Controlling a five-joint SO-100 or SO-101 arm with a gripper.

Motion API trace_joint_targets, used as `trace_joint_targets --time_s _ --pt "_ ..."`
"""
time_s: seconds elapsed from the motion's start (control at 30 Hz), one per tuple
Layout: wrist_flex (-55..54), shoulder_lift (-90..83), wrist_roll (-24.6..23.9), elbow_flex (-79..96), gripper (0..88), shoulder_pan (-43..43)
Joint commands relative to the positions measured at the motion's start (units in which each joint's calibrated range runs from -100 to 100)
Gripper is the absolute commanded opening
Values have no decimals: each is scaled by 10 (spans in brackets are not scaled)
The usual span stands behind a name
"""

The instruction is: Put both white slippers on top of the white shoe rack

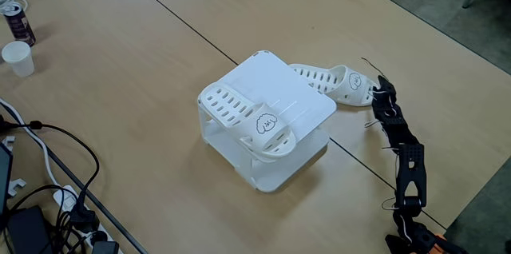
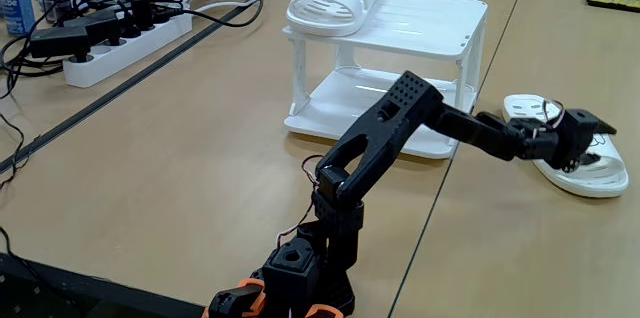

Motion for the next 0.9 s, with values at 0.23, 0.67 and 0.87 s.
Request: trace_joint_targets --time_s 0.23,0.67,0.87 --pt "-3 62 4 -88 39 -17" --pt "198 63 4 -150 7 -22" --pt "382 59 4 -216 7 -35"
